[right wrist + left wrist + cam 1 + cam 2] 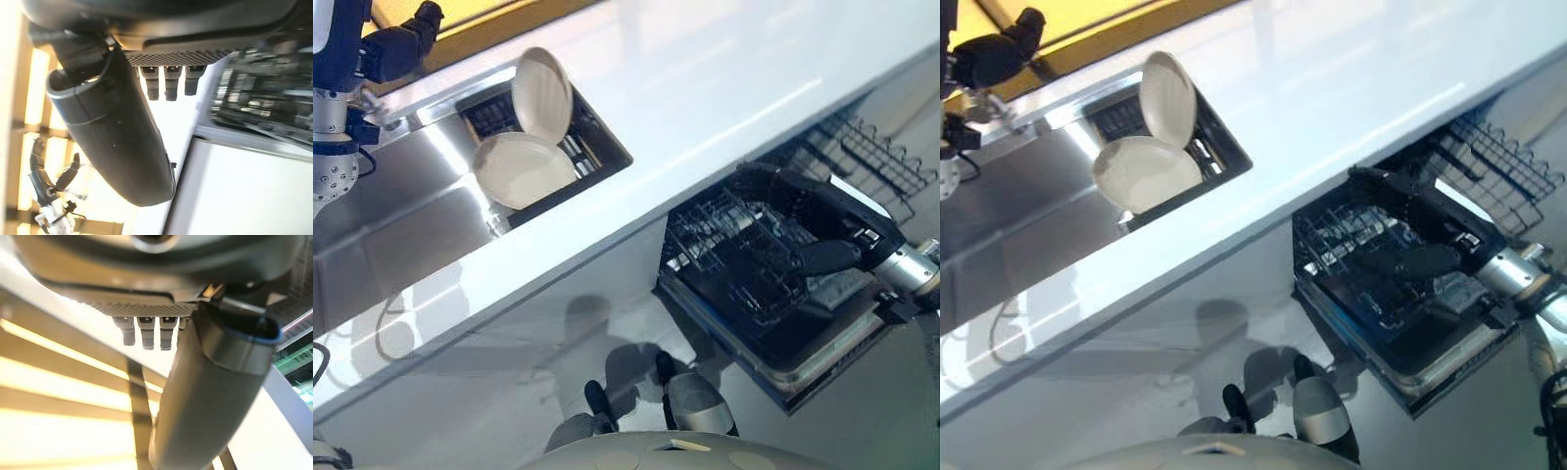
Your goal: Pick up plates and place into dishwasher.
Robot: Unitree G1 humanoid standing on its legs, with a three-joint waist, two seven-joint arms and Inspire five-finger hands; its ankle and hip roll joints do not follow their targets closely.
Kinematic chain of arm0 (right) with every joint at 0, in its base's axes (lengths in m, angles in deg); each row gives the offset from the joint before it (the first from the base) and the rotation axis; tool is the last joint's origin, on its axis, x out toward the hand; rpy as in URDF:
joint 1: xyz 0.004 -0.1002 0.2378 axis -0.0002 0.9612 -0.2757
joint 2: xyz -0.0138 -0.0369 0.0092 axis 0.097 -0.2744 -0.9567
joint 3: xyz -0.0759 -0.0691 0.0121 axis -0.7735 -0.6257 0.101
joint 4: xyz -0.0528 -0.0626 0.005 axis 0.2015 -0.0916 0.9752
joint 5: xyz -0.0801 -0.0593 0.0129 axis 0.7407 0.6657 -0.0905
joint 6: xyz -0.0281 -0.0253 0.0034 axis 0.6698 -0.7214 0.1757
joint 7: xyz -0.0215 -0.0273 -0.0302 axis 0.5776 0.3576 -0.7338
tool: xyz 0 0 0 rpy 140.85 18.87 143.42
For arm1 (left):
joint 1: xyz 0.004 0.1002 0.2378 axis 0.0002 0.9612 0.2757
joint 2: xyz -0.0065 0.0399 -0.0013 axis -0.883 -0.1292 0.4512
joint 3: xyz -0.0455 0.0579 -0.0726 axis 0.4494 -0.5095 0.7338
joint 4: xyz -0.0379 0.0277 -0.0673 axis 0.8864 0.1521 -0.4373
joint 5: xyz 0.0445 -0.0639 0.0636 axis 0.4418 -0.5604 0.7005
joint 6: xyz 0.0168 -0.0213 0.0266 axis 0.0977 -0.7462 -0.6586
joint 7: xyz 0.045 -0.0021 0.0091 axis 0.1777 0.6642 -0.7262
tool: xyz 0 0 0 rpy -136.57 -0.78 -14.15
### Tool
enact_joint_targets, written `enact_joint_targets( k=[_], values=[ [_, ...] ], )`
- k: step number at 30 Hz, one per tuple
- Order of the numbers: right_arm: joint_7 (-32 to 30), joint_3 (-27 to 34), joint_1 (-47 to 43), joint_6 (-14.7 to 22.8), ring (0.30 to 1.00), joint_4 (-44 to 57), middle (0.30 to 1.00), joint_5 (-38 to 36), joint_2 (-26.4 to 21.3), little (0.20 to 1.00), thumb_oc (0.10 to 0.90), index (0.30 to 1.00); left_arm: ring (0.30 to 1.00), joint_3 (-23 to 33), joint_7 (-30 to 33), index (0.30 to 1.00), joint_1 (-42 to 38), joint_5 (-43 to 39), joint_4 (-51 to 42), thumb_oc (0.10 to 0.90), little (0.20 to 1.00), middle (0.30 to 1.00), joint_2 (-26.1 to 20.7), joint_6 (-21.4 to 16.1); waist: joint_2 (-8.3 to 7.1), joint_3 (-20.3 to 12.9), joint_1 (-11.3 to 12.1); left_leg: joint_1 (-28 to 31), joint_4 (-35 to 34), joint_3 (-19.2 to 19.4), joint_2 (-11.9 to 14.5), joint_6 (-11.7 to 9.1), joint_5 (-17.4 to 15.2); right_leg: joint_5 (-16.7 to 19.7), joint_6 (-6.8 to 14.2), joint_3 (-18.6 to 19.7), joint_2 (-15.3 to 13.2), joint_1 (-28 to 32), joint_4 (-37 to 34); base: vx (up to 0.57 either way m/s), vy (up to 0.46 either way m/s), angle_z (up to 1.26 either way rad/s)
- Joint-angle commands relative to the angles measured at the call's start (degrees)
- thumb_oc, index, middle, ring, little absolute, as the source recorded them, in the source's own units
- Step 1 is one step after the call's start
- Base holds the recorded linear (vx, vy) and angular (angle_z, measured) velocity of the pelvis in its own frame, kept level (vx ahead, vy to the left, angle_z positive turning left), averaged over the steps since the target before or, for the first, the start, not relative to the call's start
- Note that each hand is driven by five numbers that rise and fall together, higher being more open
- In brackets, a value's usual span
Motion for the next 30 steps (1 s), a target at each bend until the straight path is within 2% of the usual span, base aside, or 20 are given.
enact_joint_targets(
  k=[1, 4, 6, 7, 8, 9, 10, 14, 15, 16, 17, 19, 20, 21, 22, 23, 25, 26, 27, 30],
  values=[
    [-5.41, 0.62, -7.35, 7.79, 0.900, 5.57, 0.900, -4.46, -1.24, 0.900, 0.800, 0.900, 0.900, 5.71, -2.86, 0.900, 1.22, -6.39, 0.01, 0.800, 0.900, 0.900, -1.33, 3.47, -0.64, -6.04, 1.88, -8.49, 23.13, 0.25, -1.34, 3.16, -4.18, -1.58, 0.42, -0.23, 2.99, 4.88, -1.67, 0.00, 0.019, 0.48],
    [-7.69, -2.41, -11.66, 8.98, 0.900, 4.01, 0.900, -1.42, 0.01, 0.900, 0.800, 0.900, 0.900, 4.01, -5.79, 0.900, 0.54, -6.95, -1.72, 0.800, 0.900, 0.900, 0.14, 5.24, 0.10, -4.22, 3.17, -11.16, 17.69, 2.14, -0.14, 1.52, 0.74, -2.40, 0.76, -0.90, 3.60, 6.73, -1.35, 0.04, 0.113, 0.32],
    [-12.59, -3.48, -13.46, 8.12, 0.900, 4.43, 0.900, 1.23, -0.98, 0.900, 0.800, 0.900, 0.900, 0.94, -7.69, 0.900, -1.47, -5.60, -1.59, 0.800, 0.900, 0.900, 0.88, 5.54, 0.67, -3.62, 4.05, -14.50, 12.96, 4.27, 0.02, 0.03, 5.05, -3.12, 1.07, -2.64, 3.63, 8.83, -1.94, 0.15, 0.207, 0.40],
    [-14.94, -3.67, -13.95, 7.32, 0.900, 4.57, 0.900, 2.41, -1.64, 0.900, 0.800, 0.900, 0.900, 0.12, -8.69, 0.900, -2.08, -5.12, -1.70, 0.800, 0.900, 0.900, 1.09, 5.29, 0.87, -3.72, 4.44, -15.49, 11.45, 4.55, -0.48, -1.04, 5.62, -4.27, 1.33, -3.00, 3.55, 10.00, -1.88, 0.21, 0.206, 0.55],
    [-17.28, -4.38, -14.89, 6.99, 0.900, 3.94, 0.900, 2.74, -2.39, 0.900, 0.800, 0.900, 0.900, -0.49, -10.47, 0.900, -2.74, -5.13, -2.21, 0.800, 0.900, 0.900, 1.10, 6.43, 1.14, -3.90, 4.70, -15.10, 9.36, 4.94, -0.53, -0.80, 5.20, -5.23, 1.31, -3.21, 3.55, 10.26, -1.17, 0.17, 0.225, 0.67],
    [-18.80, -4.90, -15.99, 6.43, 0.900, 2.76, 0.900, 2.73, -2.21, 0.900, 0.800, 0.900, 0.900, -1.20, -11.59, 0.900, -3.58, -5.99, -1.96, 0.800, 0.900, 0.900, 0.90, 6.31, 1.52, -4.04, 4.90, -14.11, 7.87, 5.51, -0.78, 0.73, 4.61, -5.59, 1.40, -2.97, 3.56, 9.88, 0.14, 0.12, 0.227, 0.46],
    [-19.02, -4.72, -16.07, 6.02, 0.900, 2.16, 0.900, 2.73, -1.83, 0.900, 0.800, 0.900, 0.900, -1.50, -12.20, 0.900, -4.04, -6.41, -1.68, 0.800, 0.900, 0.900, 0.82, 6.04, 1.68, -4.26, 4.97, -13.60, 7.62, 5.11, -1.36, 1.23, 3.78, -6.08, 1.70, -2.68, 3.41, 9.91, 1.06, 0.16, 0.274, 0.05],
    [-20.13, -1.70, -12.07, 6.05, 0.900, 2.54, 0.900, 4.14, -0.19, 0.900, 0.800, 0.900, 0.900, -1.17, -16.23, 0.900, -5.03, -7.49, -4.70, 0.800, 0.900, 0.900, -0.69, 7.54, 2.87, -5.74, 4.50, -8.35, 1.86, 4.59, -3.91, 4.09, -0.39, -5.73, 5.05, -1.45, 2.84, 7.85, 11.64, 0.22, 0.268, -0.27],
    [-21.62, -0.27, -9.40, 6.64, 0.900, 3.70, 0.900, 5.24, 1.08, 0.900, 0.800, 0.900, 0.900, -0.56, -18.51, 0.900, -5.15, -7.96, -6.69, 0.800, 0.900, 0.900, -0.95, 8.90, 3.59, -6.51, 4.00, -4.12, -4.25, 4.55, -5.38, 5.75, -0.72, -1.62, 8.80, -1.60, 2.19, 3.43, 24.24, 0.19, 0.219, -0.36],
    [-22.22, 0.04, -8.74, 6.95, 0.900, 4.05, 0.900, 5.68, 1.40, 0.900, 0.800, 0.900, 0.900, -0.84, -19.26, 0.900, -5.49, -8.15, -7.01, 0.800, 0.900, 0.900, -1.15, 9.53, 3.67, -6.61, 3.72, -3.10, -5.39, 4.43, -5.59, 6.03, -0.56, -0.02, 9.76, -1.41, 2.09, 2.04, 27.35, 0.20, 0.194, -0.35],
    [-23.34, 0.91, -7.28, 7.53, 0.900, 5.29, 0.900, 5.68, 1.51, 0.900, 0.800, 0.900, 0.900, -2.30, -20.45, 0.900, -6.86, -8.39, -7.44, 0.800, 0.900, 0.900, -1.44, 10.58, 3.87, -6.66, 3.11, -1.28, -7.24, 3.68, -5.64, 6.38, -0.12, 4.46, 11.50, -0.25, 2.65, -2.06, 34.20, 0.13, 0.031, -0.16],
    [-24.96, 2.31, -6.32, 7.27, 0.900, 6.07, 0.900, 5.50, 1.11, 0.900, 0.800, 0.900, 0.900, -5.16, -21.73, 0.900, -8.97, -9.85, -8.16, 0.800, 0.900, 0.900, -2.05, 11.37, 3.54, -6.68, 2.14, 1.08, -9.23, 1.90, -5.94, 6.03, 0.19, 6.52, 11.91, 0.05, 2.71, -5.69, 30.83, 0.16, -0.048, 0.24],
    [-24.83, 3.10, -6.20, 7.61, 0.900, 6.00, 0.900, 5.66, 0.64, 0.900, 0.800, 0.900, 0.900, -7.12, -22.72, 0.900, -10.51, -9.79, -8.74, 0.800, 0.900, 0.900, -2.24, 11.99, 2.91, -6.33, 1.42, 2.25, -9.64, 1.15, -6.31, 5.36, 0.50, 6.04, 11.23, -0.46, 1.20, -4.49, 20.72, 0.13, -0.090, 0.42],
    [-24.79, 3.24, -6.29, 7.58, 0.900, 6.07, 0.900, 5.70, 0.39, 0.900, 0.800, 0.900, 0.900, -7.75, -22.96, 0.900, -11.07, -9.50, -8.85, 0.800, 0.900, 0.900, -2.26, 12.24, 2.85, -6.32, 1.48, 2.16, -9.50, 1.18, -6.23, 5.11, 0.59, 6.25, 10.82, -0.66, 0.69, -4.50, 16.10, 0.11, -0.119, 0.19],
    [-25.54, 3.30, -6.27, 7.57, 0.900, 6.61, 0.900, 5.25, -1.04, 0.900, 0.800, 0.900, 0.900, -10.13, -22.73, 0.900, -12.86, -8.89, -9.00, 0.800, 0.900, 0.900, -2.33, 12.96, 2.67, -5.64, 0.84, 2.60, -8.79, 0.12, -6.31, 4.80, -0.44, 6.56, 10.22, -0.82, -0.31, -4.66, 7.40, 0.02, -0.106, -0.02],
    [-27.09, 3.90, -5.73, 7.59, 0.900, 7.02, 0.900, 5.53, -2.15, 0.900, 0.800, 0.900, 0.900, -11.60, -21.85, 0.900, -13.79, -8.91, -10.06, 0.800, 0.900, 0.900, -2.23, 13.11, 2.42, -4.79, 0.63, 1.94, -7.90, -0.83, -6.07, 4.91, -1.55, 4.99, 9.52, 0.17, 0.99, -4.70, 8.13, 0.01, -0.116, 0.28],
    [-28.22, 4.08, -6.40, 7.71, 0.900, 6.32, 0.900, 5.13, -3.51, 0.900, 0.800, 0.900, 0.900, -11.86, -20.32, 0.900, -13.54, -8.31, -9.81, 0.800, 0.900, 0.900, -2.56, 11.96, 2.13, -4.68, 1.07, 1.14, -7.46, -1.30, -5.50, 4.47, -1.45, 2.39, 8.08, -0.09, 1.72, -1.87, 2.94, 0.02, -0.122, 0.67],
    [-29.22, 3.95, -8.11, 7.42, 0.900, 5.29, 0.900, 4.80, -5.09, 0.900, 0.800, 0.900, 0.900, -12.81, -19.83, 0.900, -13.85, -10.23, -9.34, 0.800, 0.900, 0.900, -3.96, 10.35, 1.96, -5.27, 1.80, 0.25, -7.10, -1.24, -5.45, 4.16, -1.36, 2.27, 7.29, -0.31, 1.95, -0.08, -1.15, 0.04, -0.101, 0.43],
    [-29.22, 3.95, -8.11, 7.42, 0.900, 5.29, 0.900, 4.80, -5.09, 0.900, 0.800, 0.900, 0.900, -12.81, -19.83, 0.900, -13.85, -10.23, -9.34, 0.800, 0.900, 0.900, -3.96, 10.35, 1.96, -5.27, 1.80, 0.25, -7.10, -1.24, -5.45, 4.16, -1.36, 2.27, 7.29, -0.31, 1.95, -0.08, -1.15, 0.09, -0.072, 0.20],
    [-27.73, 2.36, -12.40, 7.28, 0.900, 3.09, 0.900, 6.69, -4.87, 0.900, 0.800, 0.900, 0.900, -13.43, -24.44, 0.900, -14.77, -10.39, -8.00, 0.800, 0.900, 0.900, -3.31, 9.24, 2.36, -7.09, 2.35, 0.34, -8.02, -1.61, -6.22, 4.24, -2.22, 2.98, 6.55, 0.67, 2.42, 2.33, -6.97, 0.12, -0.023, 0.05]
  ],
)
